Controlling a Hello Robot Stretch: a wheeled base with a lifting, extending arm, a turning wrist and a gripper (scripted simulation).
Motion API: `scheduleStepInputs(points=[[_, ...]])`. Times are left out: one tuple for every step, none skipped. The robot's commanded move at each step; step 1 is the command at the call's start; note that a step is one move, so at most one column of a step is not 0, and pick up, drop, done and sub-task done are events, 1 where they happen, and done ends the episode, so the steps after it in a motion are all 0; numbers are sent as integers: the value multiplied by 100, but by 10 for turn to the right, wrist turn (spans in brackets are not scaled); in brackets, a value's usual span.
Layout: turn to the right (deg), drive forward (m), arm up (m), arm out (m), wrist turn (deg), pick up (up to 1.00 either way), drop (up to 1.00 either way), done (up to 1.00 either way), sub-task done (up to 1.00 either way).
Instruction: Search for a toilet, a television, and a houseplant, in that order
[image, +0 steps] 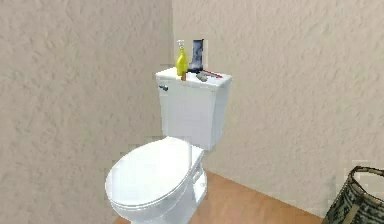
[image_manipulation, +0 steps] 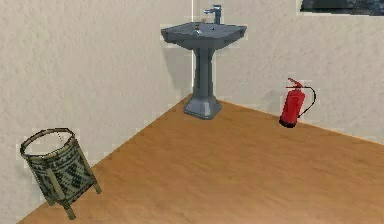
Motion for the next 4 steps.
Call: scheduleStepInputs(points=[[-450,0,0,0,0,0,0,0,0],[-450,0,0,0,0,0,0,0,0],[-450,0,0,0,0,0,0,0,0],[-60,0,0,0,0,0,0,0,0]])
